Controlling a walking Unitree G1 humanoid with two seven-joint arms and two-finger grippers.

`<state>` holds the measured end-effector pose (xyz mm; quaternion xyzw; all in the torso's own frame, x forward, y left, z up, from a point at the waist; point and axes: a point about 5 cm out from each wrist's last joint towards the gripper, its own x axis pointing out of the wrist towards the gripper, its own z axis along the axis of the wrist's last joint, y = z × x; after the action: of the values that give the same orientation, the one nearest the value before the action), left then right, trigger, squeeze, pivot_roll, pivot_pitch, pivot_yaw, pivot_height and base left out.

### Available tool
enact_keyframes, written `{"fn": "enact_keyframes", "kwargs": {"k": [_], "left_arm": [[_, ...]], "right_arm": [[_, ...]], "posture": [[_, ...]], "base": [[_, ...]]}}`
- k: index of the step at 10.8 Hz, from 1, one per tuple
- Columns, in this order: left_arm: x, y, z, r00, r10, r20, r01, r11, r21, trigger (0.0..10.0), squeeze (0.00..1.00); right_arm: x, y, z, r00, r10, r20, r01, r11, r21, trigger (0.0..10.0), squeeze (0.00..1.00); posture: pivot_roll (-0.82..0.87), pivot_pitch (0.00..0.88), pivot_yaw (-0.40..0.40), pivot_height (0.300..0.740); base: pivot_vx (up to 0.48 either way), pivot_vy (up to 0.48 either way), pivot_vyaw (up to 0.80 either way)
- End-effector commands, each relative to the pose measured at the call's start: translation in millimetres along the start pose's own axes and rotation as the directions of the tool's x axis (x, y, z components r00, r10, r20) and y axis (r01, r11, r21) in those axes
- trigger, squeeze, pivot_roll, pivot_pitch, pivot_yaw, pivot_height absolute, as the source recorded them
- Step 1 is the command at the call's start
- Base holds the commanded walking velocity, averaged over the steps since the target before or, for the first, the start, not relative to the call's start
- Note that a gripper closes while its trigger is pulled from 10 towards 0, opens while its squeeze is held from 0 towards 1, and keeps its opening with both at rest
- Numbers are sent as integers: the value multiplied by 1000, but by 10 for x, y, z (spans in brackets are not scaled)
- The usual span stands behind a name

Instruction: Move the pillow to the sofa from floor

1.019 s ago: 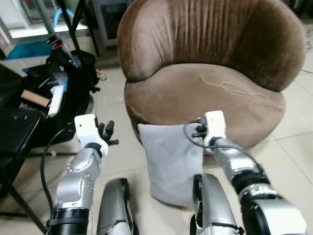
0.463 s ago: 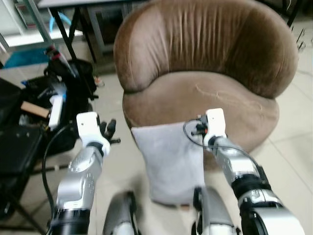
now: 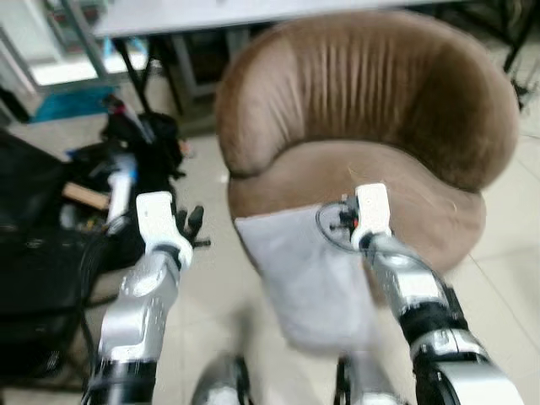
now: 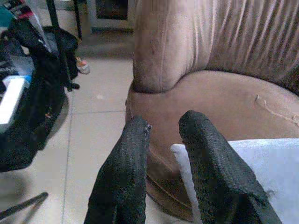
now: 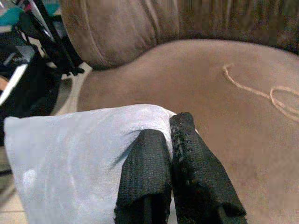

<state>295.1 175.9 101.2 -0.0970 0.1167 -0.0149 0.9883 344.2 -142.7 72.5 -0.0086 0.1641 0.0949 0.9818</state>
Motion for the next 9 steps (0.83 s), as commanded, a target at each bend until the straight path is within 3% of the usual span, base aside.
{"fn": "enact_keyframes", "kwargs": {"k": [1, 9], "left_arm": [[0, 4, 31, 1000, 2, 5, -2, 1000, 26, 10000, 0], [12, 17, 3, 1000, 0, 2, 0, 998, 68, 10000, 0]], "right_arm": [[4, 28, 128, 998, 0, 57, 0, 1000, 4, 10000, 0], [-3, 105, 107, 999, 14, 50, -14, 1000, -14, 10000, 0]], "posture": [[-75, 0, 88, 740], [-80, 0, 92, 740]], "base": [[0, 0, 0], [0, 0, 0]]}}
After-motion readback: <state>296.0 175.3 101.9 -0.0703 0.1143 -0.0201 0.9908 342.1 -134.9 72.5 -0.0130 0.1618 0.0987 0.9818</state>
